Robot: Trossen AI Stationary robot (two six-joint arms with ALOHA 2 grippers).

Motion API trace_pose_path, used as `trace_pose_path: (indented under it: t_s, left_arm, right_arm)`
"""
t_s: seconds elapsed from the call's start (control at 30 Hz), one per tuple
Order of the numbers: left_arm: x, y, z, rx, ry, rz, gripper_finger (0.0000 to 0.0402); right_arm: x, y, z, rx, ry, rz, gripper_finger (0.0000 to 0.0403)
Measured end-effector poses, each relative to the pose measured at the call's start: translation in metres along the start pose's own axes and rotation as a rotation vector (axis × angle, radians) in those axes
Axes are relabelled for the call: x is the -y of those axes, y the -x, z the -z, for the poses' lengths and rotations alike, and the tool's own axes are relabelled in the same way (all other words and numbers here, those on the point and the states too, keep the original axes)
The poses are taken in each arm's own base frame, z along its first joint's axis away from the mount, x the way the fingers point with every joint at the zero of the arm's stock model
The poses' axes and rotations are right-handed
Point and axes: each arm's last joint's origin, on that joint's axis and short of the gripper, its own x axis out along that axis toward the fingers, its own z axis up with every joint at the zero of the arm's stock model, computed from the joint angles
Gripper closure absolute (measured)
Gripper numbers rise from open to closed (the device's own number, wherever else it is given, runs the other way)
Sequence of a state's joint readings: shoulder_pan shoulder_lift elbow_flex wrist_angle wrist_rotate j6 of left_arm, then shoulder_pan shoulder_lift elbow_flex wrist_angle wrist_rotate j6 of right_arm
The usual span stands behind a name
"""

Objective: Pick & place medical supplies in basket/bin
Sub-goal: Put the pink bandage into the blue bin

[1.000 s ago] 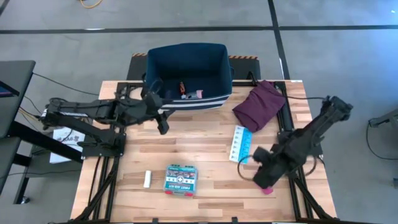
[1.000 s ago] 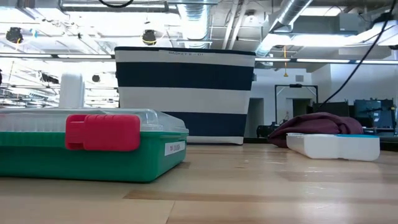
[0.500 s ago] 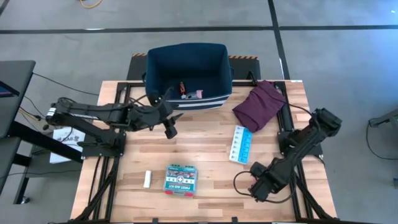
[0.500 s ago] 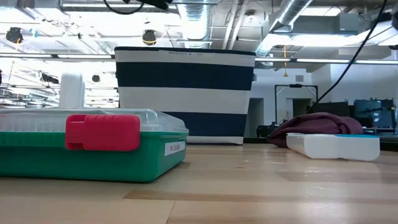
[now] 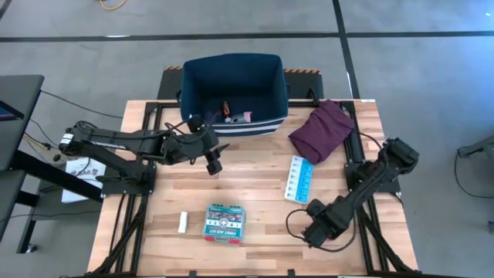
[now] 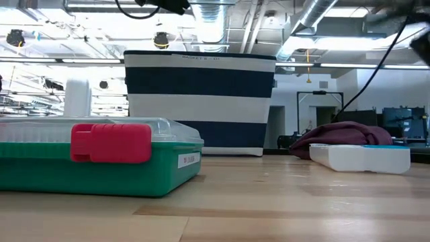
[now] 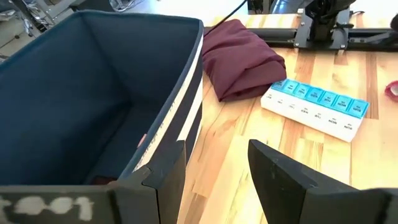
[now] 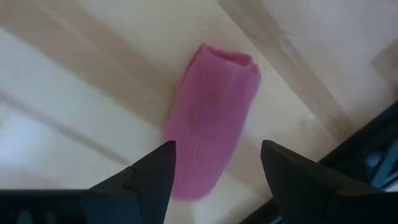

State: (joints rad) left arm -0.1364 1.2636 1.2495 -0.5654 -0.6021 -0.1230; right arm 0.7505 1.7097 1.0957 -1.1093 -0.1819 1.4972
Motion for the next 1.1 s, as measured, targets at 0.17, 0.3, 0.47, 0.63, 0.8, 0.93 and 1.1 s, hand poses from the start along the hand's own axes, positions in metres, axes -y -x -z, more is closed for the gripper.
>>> trace_pose_path:
  t_s: [0.17,0.3,0.47,0.63,0.8,0.93,1.1]
  left_arm:
    - [0.000,0.000,0.000,-0.003,-0.001,0.015,0.0238]
    - [0.000,0.000,0.000,-0.004,0.008,0.017,0.0238]
    - [0.001,0.000,0.000,-0.005,0.024,0.019,0.0238]
    - [0.001,0.000,0.000,-0.006,0.043,0.020,0.0238]
    - [0.001,0.000,0.001,-0.006,0.056,0.021,0.0238]
    - [0.001,0.000,0.000,-0.004,0.063,0.021,0.0238]
    - [0.001,0.000,-0.001,0.009,0.091,0.021,0.0238]
  right_arm:
    - [-0.009,-0.024,-0.007,-0.010,0.052,0.008,0.0174]
    - [-0.016,-0.036,-0.016,-0.010,0.151,0.011,0.0179]
    - [-0.016,-0.036,-0.024,-0.024,0.228,0.003,0.0207]
    - [-0.011,-0.011,-0.028,0.076,0.294,-0.109,0.0257]
    - [-0.005,0.022,-0.030,0.202,0.372,-0.289,0.0275]
    - [0.004,0.060,-0.034,0.391,0.477,-0.469,0.0265]
    - [0.036,0.116,-0.055,0.752,0.576,-0.484,0.0260]
